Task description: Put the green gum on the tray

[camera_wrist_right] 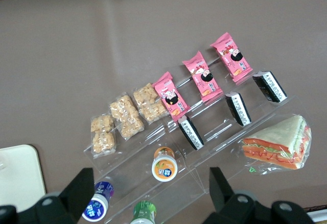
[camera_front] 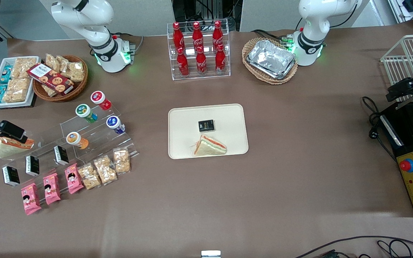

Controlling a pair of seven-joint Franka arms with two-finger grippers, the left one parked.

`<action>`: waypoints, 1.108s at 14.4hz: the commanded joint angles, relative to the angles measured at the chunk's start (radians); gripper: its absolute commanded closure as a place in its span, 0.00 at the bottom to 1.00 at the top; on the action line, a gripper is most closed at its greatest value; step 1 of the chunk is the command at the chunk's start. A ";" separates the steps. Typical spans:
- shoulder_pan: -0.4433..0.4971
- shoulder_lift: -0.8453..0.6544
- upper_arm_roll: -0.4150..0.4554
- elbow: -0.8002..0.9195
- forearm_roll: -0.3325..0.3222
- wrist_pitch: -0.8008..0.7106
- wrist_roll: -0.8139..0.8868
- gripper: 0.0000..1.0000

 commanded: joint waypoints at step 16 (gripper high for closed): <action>0.008 -0.076 0.000 -0.128 0.000 -0.055 -0.007 0.00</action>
